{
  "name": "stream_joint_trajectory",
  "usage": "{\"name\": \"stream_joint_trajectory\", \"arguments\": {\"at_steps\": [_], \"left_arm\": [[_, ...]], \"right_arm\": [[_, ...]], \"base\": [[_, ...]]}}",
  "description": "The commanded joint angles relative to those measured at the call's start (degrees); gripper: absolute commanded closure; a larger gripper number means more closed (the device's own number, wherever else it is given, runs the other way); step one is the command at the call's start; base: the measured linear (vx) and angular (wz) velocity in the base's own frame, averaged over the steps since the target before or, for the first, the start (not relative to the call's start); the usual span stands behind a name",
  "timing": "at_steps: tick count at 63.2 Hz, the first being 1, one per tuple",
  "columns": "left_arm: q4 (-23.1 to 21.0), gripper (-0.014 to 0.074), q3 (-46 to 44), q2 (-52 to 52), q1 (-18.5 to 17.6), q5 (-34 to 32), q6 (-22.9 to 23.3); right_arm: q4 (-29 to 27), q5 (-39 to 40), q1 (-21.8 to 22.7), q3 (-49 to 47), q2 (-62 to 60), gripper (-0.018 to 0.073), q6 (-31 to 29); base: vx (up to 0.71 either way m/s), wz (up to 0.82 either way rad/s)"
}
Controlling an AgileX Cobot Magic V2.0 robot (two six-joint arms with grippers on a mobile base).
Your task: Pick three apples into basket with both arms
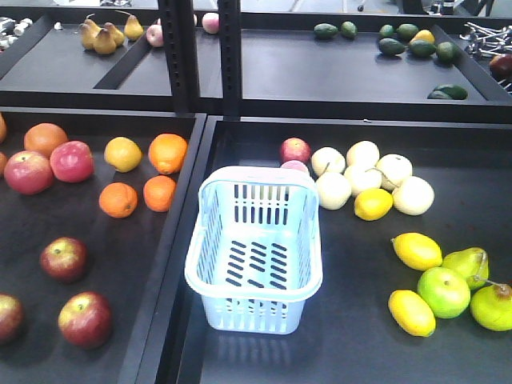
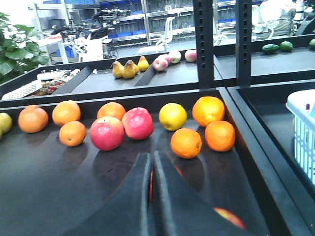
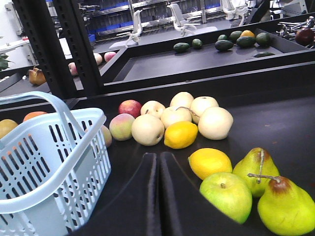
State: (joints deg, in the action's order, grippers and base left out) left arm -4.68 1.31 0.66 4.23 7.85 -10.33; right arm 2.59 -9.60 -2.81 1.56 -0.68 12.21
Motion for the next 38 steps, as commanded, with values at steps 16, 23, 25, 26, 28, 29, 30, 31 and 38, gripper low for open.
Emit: {"name": "stream_joint_trajectory", "arguments": {"at_steps": [16,23,25,26,28,29,30,31,38], "left_arm": [[-0.55,0.0603,0.47,0.91,-0.13,-3.83,0.03],[-0.55,0.0603,0.47,0.91,-0.13,-3.83,0.03],[-0.55,0.0603,0.47,0.91,-0.13,-3.83,0.03],[-0.55,0.0603,0.47,0.91,-0.13,-3.83,0.03],[-0.55,0.0603,0.47,0.91,-0.13,-3.83,0.03],[-0.55,0.0603,0.47,0.91,-0.13,-3.83,0.03],[-0.55,0.0603,0.47,0.91,-0.13,-3.83,0.03],[-0.55,0.0603,0.47,0.91,-0.13,-3.83,0.03],[-0.55,0.0603,0.47,0.91,-0.13,-3.83,0.03]], "right_arm": [[0.57,4.07,-0.04,0.78,-0.77,0.0564,-0.22],[0.57,4.07,-0.04,0.78,-0.77,0.0564,-0.22],[0.57,4.07,-0.04,0.78,-0.77,0.0564,-0.22],[0.57,4.07,-0.04,0.78,-0.77,0.0564,-0.22],[0.57,4.07,-0.04,0.78,-0.77,0.0564,-0.22],[0.57,4.07,-0.04,0.78,-0.77,0.0564,-0.22],[0.57,4.07,-0.04,0.78,-0.77,0.0564,-0.22],[0.57,4.07,-0.04,0.78,-0.77,0.0564,-0.22],[0.57,4.07,-0.04,0.78,-0.77,0.0564,-0.22]], "base": [[0.05,-0.1],[0.04,-0.08],[0.03,-0.07],[0.03,-0.07],[0.03,-0.06],[0.02,-0.06],[0.02,-0.05],[0.02,-0.05],[0.01,-0.03]]}}
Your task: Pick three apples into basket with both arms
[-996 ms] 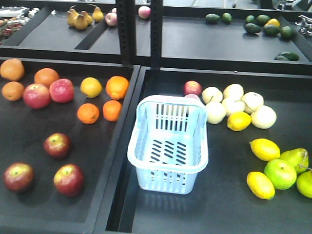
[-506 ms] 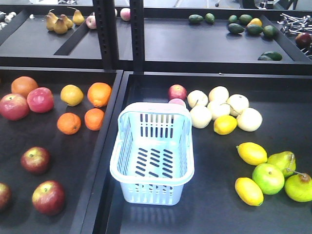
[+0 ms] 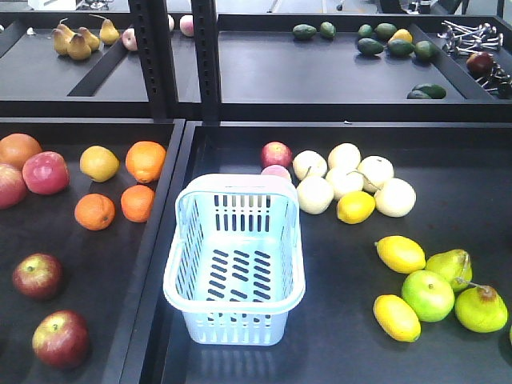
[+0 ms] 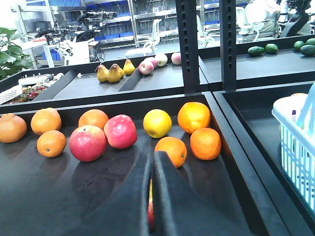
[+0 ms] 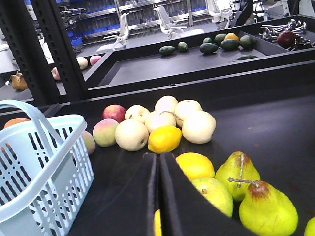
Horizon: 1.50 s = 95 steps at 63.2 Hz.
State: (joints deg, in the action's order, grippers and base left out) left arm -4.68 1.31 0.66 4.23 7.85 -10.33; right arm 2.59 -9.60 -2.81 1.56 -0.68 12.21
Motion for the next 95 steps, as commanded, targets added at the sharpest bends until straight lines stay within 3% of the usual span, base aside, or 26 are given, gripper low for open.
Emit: {"name": "stream_joint_trajectory", "arguments": {"at_steps": [1,53,72,89,95], "left_arm": [[-0.55,0.0603,0.47,0.91,-0.13,-3.83,0.03],[-1.11,0.0603,0.47,0.91,-0.13,-5.69,0.9],[-19.09,0.0603,0.47,0.91,-0.13,-5.95,18.91],[-27.05,0.0603,0.14,0.91,-0.13,-7.08,22.72],[-32.16,0.0603,-0.11,0.91,-0.13,-7.31,25.2]], "right_arm": [[0.57,4.07,-0.04,0.78,-0.77,0.0564,-0.22],[0.57,4.13,-0.04,0.78,-0.77,0.0564,-0.22],[0.57,4.13,-0.04,0.78,-0.77,0.0564,-0.22],[0.57,4.11,-0.04,0.78,-0.77,0.0564,-0.22],[0.57,4.11,-0.04,0.78,-0.77,0.0564,-0.22]], "base": [[0.0,0.0],[0.0,0.0],[0.0,0.0],[0.0,0.0],[0.0,0.0]]}}
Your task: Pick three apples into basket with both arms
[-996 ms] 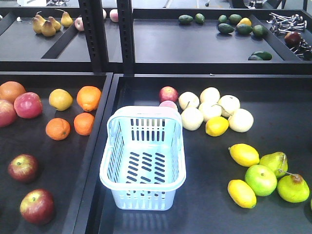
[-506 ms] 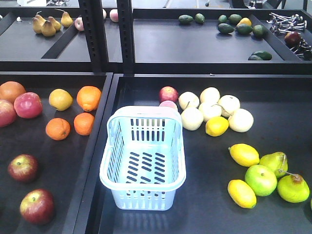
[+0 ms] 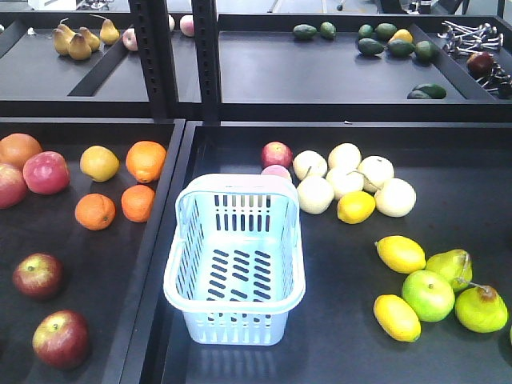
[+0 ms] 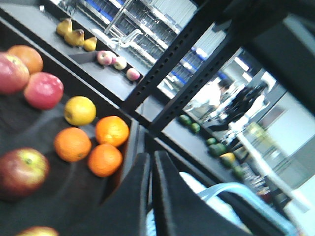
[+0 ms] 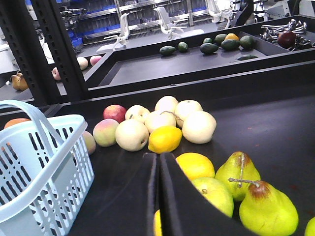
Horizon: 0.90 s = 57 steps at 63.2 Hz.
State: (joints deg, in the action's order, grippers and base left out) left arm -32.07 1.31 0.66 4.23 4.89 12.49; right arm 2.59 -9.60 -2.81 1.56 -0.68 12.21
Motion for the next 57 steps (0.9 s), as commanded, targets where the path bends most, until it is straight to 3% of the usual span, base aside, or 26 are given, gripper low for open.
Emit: {"name": "stream_joint_trajectory", "arguments": {"at_steps": [1,15,24,32,40,57], "left_arm": [[-5.37,0.0603,-0.11,0.91,-0.13,-4.35,2.85],[-17.58,0.0603,-1.24,0.91,-0.13,-3.74,5.76],[-18.14,0.0603,-7.05,0.91,-0.13,-1.92,4.03],[-18.14,0.0603,-14.09,0.91,-0.13,-1.34,-1.64],[-18.14,0.0603,-20.62,0.49,-0.13,1.52,-10.2],[-18.18,0.0603,-33.37,-10.13,-0.13,18.1,-26.86]], "right_arm": [[0.57,4.11,-0.04,0.78,-0.77,0.0564,-0.22],[0.57,4.11,-0.04,0.78,-0.77,0.0564,-0.22],[0.57,4.11,-0.04,0.78,-0.77,0.0564,-0.22],[0.57,4.11,-0.04,0.78,-0.77,0.0564,-0.22],[0.57,4.11,-0.04,0.78,-0.77,0.0564,-0.22],[0.57,4.11,-0.04,0.78,-0.77,0.0564,-0.22]], "base": [[0.0,0.0],[0.0,0.0],[0.0,0.0],[0.0,0.0],[0.0,0.0],[0.0,0.0]]}}
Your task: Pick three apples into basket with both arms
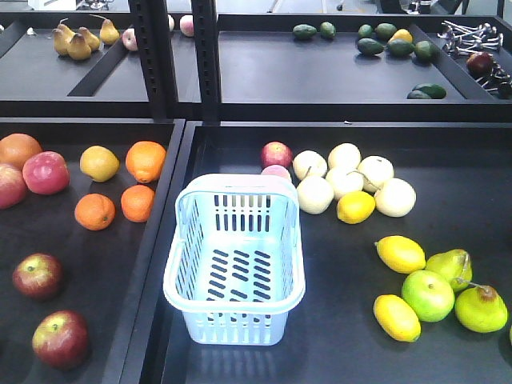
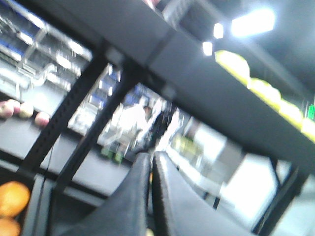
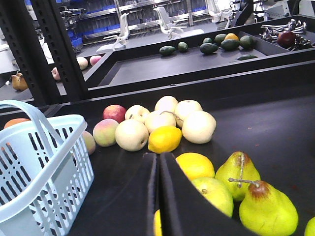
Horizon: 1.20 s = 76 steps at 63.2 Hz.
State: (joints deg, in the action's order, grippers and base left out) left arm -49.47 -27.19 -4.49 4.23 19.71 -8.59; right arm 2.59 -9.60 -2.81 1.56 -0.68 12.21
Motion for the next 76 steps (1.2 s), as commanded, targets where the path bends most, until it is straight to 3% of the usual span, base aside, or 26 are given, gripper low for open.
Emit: {"name": "stream_joint_trajectory", "arguments": {"at_steps": [1,15,28,38,49,54,65,76], "left_arm": [[-0.77,0.0603,-5.52,-6.23,-0.13,4.15,-6.78],[-3.53,0.0597,-14.66,-20.16,-0.13,15.25,-22.13],[-15.69,0.0514,-19.82,-32.06,-0.13,20.35,-38.3],[-24.87,0.0331,-24.63,-42.34,-0.13,27.49,-48.21],[-24.64,0.0109,-33.04,-54.73,-0.13,34.3,-58.13],[-24.65,0.0048,-36.89,-59.95,-0.18,35.1,-62.96],[-22.68,0.0006,-45.18,-70.33,-4.11,35.32,-70.58],[-15.15,0.0006,-51.83,-80.29,-10.95,35.01,-70.81]], "right_arm": [[0.57,4.11,-0.04,0.78,-0.77,0.0564,-0.22],[0.57,4.11,-0.04,0.78,-0.77,0.0564,-0.22],[0.57,4.11,-0.04,0.78,-0.77,0.0564,-0.22],[0.57,4.11,-0.04,0.78,-0.77,0.0564,-0.22],[0.57,4.11,-0.04,0.78,-0.77,0.0564,-0.22],[0.57,4.11,-0.04,0.78,-0.77,0.0564,-0.22],[0.57,4.09,-0.04,0.78,-0.77,0.0564,-0.22],[0.57,4.09,-0.04,0.78,-0.77,0.0564,-0.22]], "base": [[0.0,0.0],[0.0,0.0],[0.0,0.0],[0.0,0.0],[0.0,0.0],[0.0,0.0],[0.0,0.0],[0.0,0.0]]}}
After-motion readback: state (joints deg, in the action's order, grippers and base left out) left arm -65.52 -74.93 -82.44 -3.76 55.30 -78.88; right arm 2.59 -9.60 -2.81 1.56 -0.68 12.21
